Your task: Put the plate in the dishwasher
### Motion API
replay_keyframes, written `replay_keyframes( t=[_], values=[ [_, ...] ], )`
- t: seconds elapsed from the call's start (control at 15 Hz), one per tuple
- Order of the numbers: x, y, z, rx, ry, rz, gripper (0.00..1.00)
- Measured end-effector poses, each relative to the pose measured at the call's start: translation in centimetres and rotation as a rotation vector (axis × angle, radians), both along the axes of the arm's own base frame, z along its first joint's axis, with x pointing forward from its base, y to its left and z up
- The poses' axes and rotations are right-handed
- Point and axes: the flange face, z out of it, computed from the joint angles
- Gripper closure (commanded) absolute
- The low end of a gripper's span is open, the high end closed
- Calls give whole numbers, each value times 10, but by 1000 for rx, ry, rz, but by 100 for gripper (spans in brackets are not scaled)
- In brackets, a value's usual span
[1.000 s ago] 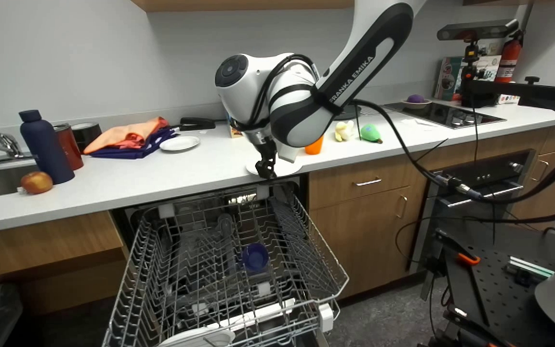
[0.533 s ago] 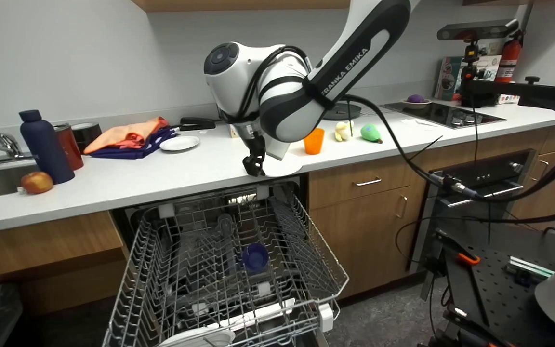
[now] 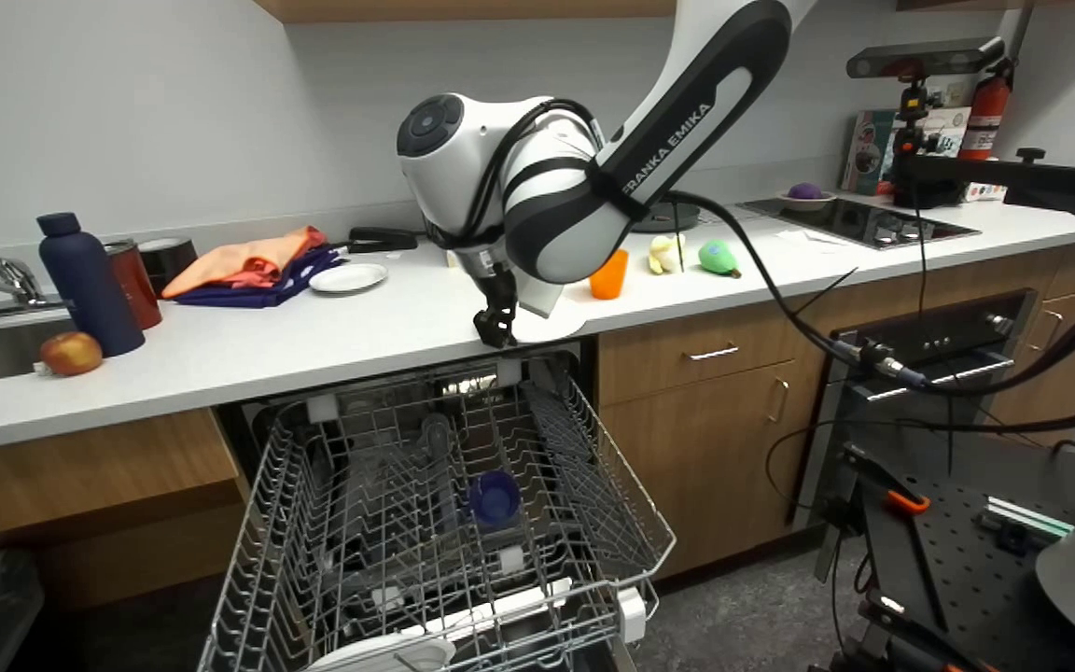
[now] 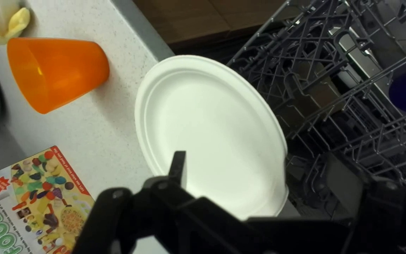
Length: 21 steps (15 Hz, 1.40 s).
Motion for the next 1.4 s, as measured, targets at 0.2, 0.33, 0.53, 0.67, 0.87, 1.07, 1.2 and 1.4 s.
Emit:
replay_keyframes(
  t=[0.2,0.33,0.53,0.67,0.87,1.07,1.2,1.4],
  values=[
    [0,-1,-14,-9,20,5,0],
    [0,-1,-23,-18,33,11,0],
    [2,-2,-36,-49,42,30,0],
    [5,-3,-44,-79,35,41,0],
    [12,-3,-53,-110,25,51,26],
    [17,-3,-60,-122,21,56,40],
    [20,-3,-62,-123,19,57,57],
    [22,-1,-62,-122,14,60,79]
  ],
)
